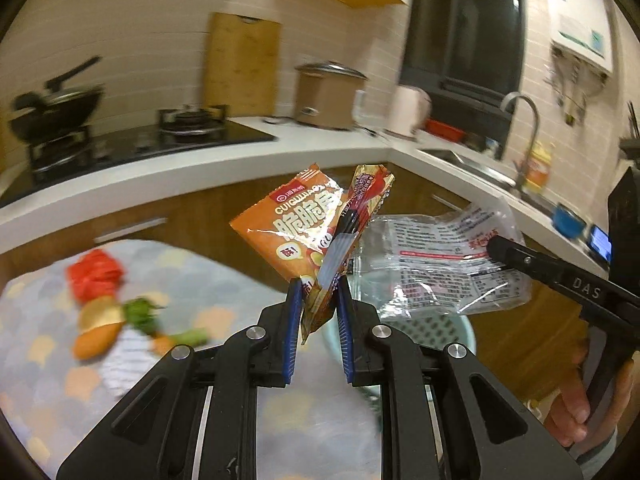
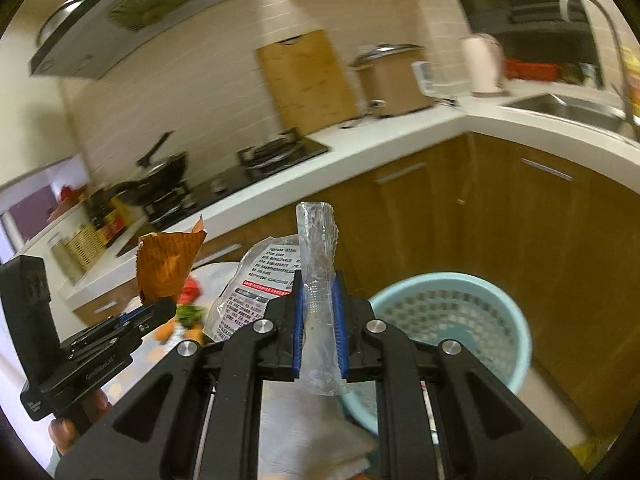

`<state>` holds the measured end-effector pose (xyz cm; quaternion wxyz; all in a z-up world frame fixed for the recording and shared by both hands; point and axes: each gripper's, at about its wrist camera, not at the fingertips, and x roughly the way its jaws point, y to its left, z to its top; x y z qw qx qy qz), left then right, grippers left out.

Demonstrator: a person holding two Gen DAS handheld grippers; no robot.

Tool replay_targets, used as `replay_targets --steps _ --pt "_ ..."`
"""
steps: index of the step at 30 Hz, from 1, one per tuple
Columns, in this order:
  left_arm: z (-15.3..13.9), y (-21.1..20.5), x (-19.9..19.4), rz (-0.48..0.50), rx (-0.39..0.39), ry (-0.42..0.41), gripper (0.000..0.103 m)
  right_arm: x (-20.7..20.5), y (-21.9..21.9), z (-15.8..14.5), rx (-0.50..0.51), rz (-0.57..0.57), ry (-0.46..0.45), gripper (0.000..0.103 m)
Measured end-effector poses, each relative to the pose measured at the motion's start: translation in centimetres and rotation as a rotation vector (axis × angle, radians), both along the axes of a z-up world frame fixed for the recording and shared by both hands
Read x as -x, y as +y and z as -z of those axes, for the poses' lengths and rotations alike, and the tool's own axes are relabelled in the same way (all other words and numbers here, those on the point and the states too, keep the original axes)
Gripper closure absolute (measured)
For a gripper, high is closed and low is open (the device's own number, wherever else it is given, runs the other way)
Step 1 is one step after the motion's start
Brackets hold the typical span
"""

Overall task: Collect trash
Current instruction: 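Carry both bags over the blue basket and open both tools to drop them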

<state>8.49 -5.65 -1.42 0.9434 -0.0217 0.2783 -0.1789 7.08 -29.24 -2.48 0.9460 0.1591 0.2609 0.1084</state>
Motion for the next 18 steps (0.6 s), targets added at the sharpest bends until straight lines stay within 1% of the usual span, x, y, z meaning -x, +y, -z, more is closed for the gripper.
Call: replay_targets --steps 4,9,14,18 --pt "1.5 -3.7 -1.4 0.058 -0.022 0.026 0.087 -0.4 -3.0 1.7 0.011 0.07 0.041 0.092" --pt "3.9 -7.2 -3.2 0.101 -0.052 0.076 0.087 -1.4 -5.3 4.1 0.017 0.127 0.097 0.092" --pt "5.8 -9.3 -4.4 0.12 -0.086 0.114 0.087 -2.4 -6.5 6.3 0.047 0.166 0.15 0.092" --pt "7.4 -10.5 -5.6 0.124 -0.109 0.151 0.087 -3.6 -6.9 8.5 0.04 0.171 0.209 0.092"
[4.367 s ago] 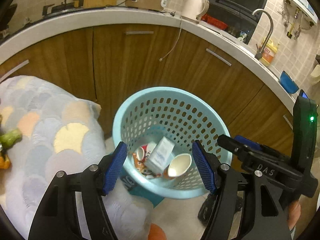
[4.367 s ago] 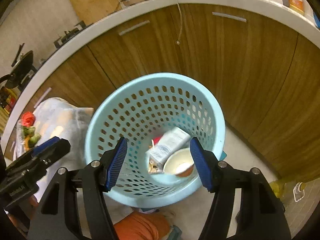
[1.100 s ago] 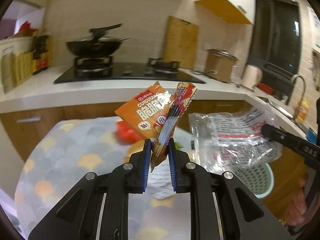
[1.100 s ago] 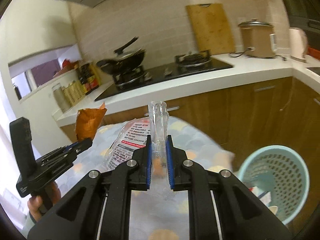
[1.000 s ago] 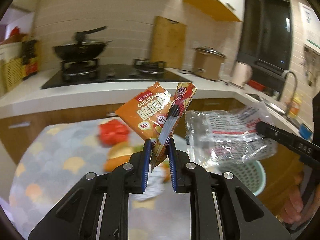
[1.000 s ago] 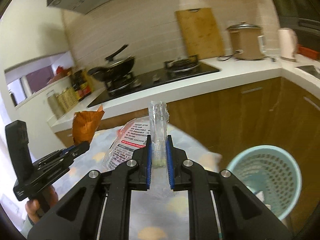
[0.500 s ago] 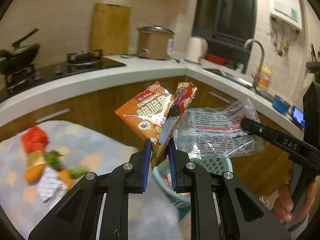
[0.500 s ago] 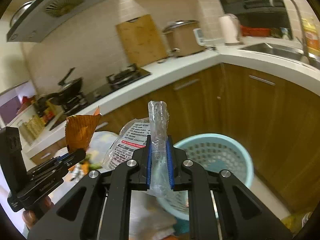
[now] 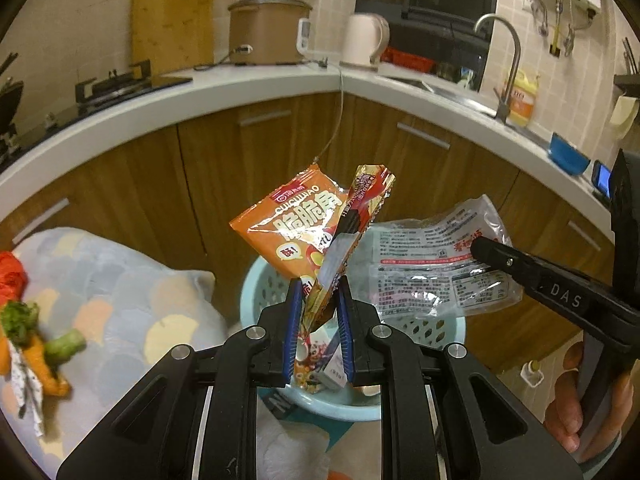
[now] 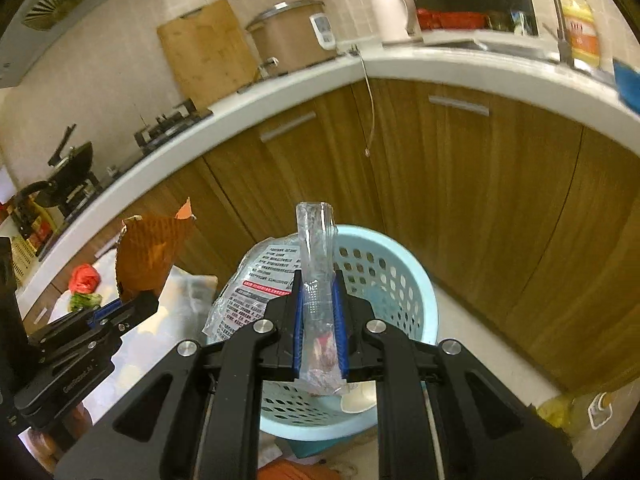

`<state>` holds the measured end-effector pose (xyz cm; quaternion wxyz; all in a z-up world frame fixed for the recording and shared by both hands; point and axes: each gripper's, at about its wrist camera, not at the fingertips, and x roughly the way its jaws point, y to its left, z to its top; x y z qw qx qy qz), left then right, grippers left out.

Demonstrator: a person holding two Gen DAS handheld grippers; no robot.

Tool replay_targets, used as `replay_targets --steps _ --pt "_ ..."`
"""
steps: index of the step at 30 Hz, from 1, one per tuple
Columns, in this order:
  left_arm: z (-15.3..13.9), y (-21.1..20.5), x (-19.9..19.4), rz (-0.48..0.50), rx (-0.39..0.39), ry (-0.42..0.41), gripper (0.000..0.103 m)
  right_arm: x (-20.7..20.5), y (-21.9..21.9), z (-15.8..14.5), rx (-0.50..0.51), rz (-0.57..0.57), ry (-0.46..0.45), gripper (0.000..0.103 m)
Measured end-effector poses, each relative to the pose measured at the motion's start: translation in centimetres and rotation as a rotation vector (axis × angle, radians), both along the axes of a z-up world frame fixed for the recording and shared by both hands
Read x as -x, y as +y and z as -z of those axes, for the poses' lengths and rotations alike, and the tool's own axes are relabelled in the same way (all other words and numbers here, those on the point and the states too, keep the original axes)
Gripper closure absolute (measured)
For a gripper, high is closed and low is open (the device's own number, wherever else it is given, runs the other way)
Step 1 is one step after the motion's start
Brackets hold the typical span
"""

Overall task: Collect trash
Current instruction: 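Carry both bags over the blue basket and open both tools to drop them, then move both open tools back over the table toward the scraps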

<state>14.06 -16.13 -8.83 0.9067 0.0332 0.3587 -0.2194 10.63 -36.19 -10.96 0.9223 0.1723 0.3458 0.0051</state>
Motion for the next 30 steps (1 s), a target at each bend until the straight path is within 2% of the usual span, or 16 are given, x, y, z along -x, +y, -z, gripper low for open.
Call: replay_targets --steps 6,8,10,12,23,30 --pt "1.5 -0.4 -1.2 -0.012 -0.025 0.037 0.082 -1.3 0.3 1.8 -0.005 0.003 0.061 0.089" --pt "1.7 -0.5 -1.3 -0.02 -0.04 0.046 0.072 -1.8 0.2 2.1 -0.022 -0.002 0.081 0.082" --pt "1.6 -0.4 -1.3 -0.034 -0.055 0.037 0.053 -1.8 0.1 2.3 -0.021 -0.002 0.088 0.066" --pt "1.4 -0.1 -1.0 -0.041 -0.06 0.02 0.051 -1.6 0.2 2.0 -0.021 0.0 0.074 0.054" --pt "-0.9 2.2 1.0 -0.072 -0.016 -0.012 0.05 -0.4 1.7 -0.7 -0.009 -0.028 0.013 0.053" --pt "-2.5 6.3 3.1 -0.136 0.038 -0.036 0.047 0.2 5.5 -2.6 0.01 -0.099 -0.031 0.053"
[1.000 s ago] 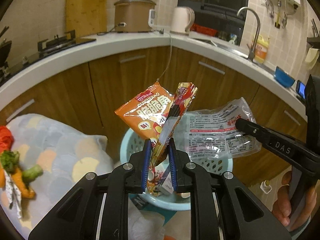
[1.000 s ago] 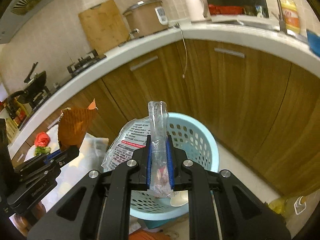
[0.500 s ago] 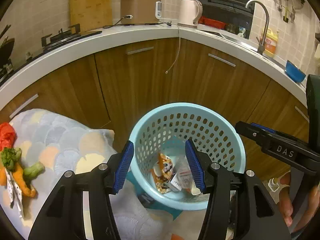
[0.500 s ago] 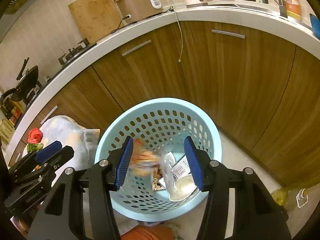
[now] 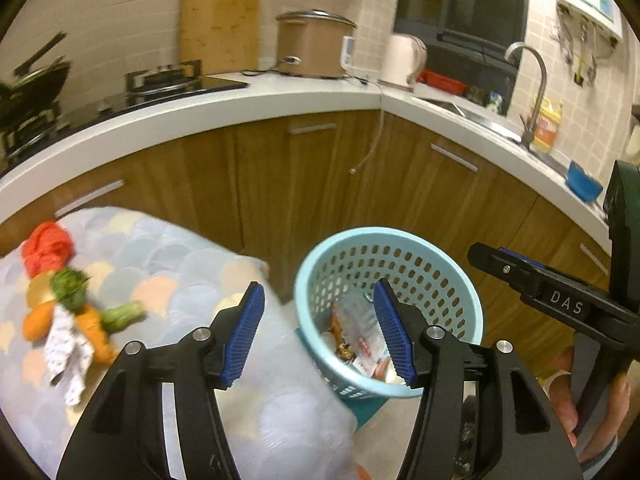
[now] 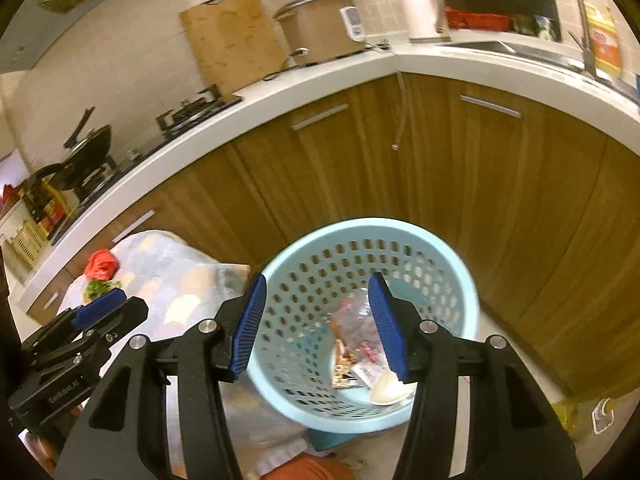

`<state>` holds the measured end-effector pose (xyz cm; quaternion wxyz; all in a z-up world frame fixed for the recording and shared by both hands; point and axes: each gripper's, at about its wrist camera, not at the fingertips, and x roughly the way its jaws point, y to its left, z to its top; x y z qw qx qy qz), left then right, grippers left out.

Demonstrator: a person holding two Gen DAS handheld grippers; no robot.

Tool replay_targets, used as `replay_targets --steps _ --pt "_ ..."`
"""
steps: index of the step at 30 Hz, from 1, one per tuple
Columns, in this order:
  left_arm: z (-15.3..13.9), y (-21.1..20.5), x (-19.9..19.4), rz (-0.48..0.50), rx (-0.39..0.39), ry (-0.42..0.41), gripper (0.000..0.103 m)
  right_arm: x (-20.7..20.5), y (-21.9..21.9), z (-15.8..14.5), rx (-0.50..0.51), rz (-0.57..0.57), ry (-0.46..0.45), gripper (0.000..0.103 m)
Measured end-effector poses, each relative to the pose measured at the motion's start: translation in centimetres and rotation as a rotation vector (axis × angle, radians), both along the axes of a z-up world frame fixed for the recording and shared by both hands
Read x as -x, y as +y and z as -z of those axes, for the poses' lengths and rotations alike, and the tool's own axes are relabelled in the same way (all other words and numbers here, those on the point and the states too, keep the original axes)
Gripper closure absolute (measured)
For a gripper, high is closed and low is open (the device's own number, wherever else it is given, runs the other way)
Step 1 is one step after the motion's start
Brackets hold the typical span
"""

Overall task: Collect trash
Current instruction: 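Move both open tools back over the table toward the scraps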

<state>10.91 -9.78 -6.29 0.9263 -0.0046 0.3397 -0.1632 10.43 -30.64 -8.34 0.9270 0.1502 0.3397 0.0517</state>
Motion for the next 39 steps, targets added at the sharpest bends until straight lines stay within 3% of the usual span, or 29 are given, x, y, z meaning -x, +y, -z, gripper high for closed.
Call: replay_targets --steps 13,23,26,28,32,36,39 --pt "-1.6 11.0 3.6 -0.191 0.063 -0.031 0.046 0.1 11.2 -1.4 0.062 -0.194 -0.049 0.053" --pt "-2.5 22.7 7.6 -0.433 0.087 -0.055 0.046 0.0 19.9 -0.3 0.077 -0.341 -0.088 0.054" --pt "-2.0 26.2 8.5 -0.507 0.106 -0.04 0.046 0.0 23.0 0.4 0.082 -0.408 -0.095 0.069" --pt "-1.6 28.3 8.8 -0.543 0.143 -0.023 0.046 0.0 24.4 0.8 0.091 -0.427 -0.1 0.071" --pt "-0.9 30.2 8.2 -0.55 0.17 0.01 0.046 -0.3 25.9 1.9 0.083 -0.453 -0.087 0.076" --pt "0.0 30.1 5.5 -0.473 0.136 0.05 0.046 -0.7 26.3 3.7 0.089 -0.449 -0.042 0.076" --pt "1.0 29.5 3.3 -0.398 0.157 0.075 0.046 -0.7 25.8 3.5 0.074 -0.445 -0.066 0.076"
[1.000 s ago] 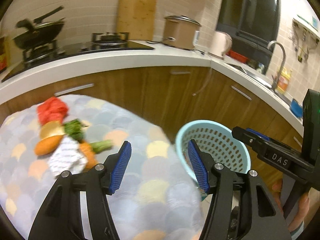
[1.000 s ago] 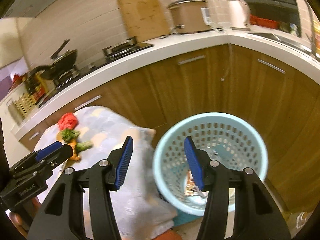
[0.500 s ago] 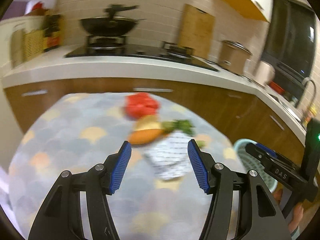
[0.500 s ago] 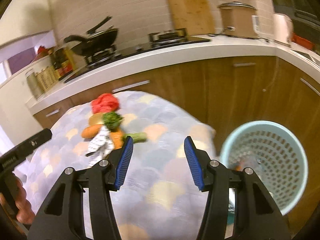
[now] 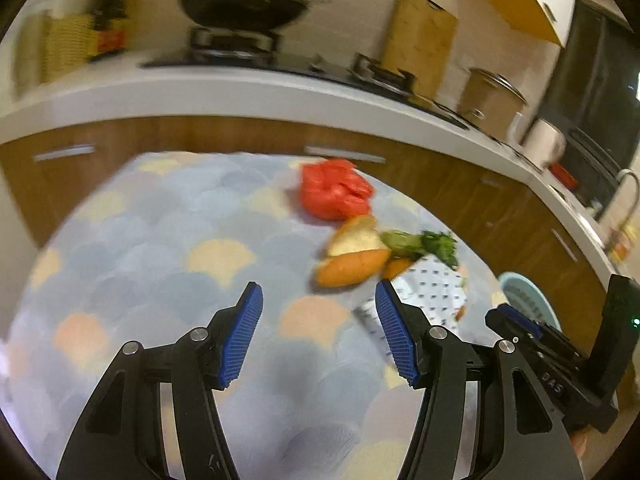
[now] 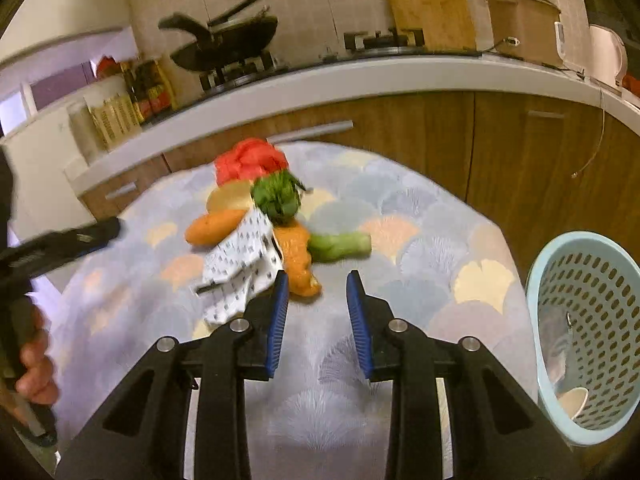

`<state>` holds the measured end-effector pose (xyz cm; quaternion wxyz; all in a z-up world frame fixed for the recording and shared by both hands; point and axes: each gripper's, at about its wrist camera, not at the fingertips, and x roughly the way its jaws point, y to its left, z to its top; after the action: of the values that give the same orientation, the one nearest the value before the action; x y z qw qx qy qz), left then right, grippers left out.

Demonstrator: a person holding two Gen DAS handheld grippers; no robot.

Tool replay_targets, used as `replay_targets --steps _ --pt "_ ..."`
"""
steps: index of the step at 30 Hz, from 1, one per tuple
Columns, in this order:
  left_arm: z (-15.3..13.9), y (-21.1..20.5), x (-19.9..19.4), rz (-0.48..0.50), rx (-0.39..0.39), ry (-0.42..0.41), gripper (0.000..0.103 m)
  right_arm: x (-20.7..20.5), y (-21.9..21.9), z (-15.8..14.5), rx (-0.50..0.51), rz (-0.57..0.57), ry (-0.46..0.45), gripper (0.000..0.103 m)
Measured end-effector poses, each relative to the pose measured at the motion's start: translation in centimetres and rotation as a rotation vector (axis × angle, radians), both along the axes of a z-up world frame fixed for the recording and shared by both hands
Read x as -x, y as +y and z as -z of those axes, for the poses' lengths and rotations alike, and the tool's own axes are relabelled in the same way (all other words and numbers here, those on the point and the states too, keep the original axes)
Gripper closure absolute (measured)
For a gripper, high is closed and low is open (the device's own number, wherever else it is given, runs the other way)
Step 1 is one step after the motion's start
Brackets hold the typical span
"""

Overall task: Collect trash
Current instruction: 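Move both open tools back over the table toward the scraps, then grasp the orange peel with the left tool while the right tool grasps the white patterned paper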

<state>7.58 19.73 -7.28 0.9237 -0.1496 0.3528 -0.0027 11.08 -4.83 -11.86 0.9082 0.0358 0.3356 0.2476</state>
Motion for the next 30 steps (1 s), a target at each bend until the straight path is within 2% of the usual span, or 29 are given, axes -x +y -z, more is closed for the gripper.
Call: replay_targets --steps 1,3,6,8,13,23,27,29,30 --pt "0.3 -0.2 -0.7 0.025 0.017 0.002 0.046 -0.1 0.0 0.1 0.005 0.001 0.004 0.076" --pt "1.1 -0.5 -2.3 0.084 0.039 0.01 0.038 -0.2 0.0 0.2 0.001 -0.006 0.011 0.076" --pt "2.0 -0.9 -4.2 0.109 -0.034 0.039 0.035 -0.3 -0.1 0.2 -0.003 -0.004 0.011 0.076" --pt "2.6 -0.9 -5.2 0.138 -0.035 0.062 0.029 -0.4 -0.2 0.2 -0.007 0.0 0.017 0.076" --pt "4.0 -1.8 -6.7 0.209 -0.05 0.096 0.029 -0.5 0.0 0.2 -0.005 -0.001 0.017 0.076" --pt "4.7 -2.8 -10.0 0.246 -0.109 0.135 0.031 -0.6 0.2 0.4 -0.005 -0.01 0.026 0.076" --pt "4.8 -3.4 -10.5 0.259 -0.129 0.131 0.038 -0.7 0.3 0.4 -0.001 -0.015 0.027 0.076" --pt "4.8 -3.8 -10.4 0.265 -0.146 0.125 0.054 -0.7 0.5 0.4 0.002 -0.017 0.026 0.076" --pt "4.6 -3.9 -10.4 0.263 -0.15 0.12 0.057 -0.6 0.5 0.4 0.003 -0.017 0.026 0.076"
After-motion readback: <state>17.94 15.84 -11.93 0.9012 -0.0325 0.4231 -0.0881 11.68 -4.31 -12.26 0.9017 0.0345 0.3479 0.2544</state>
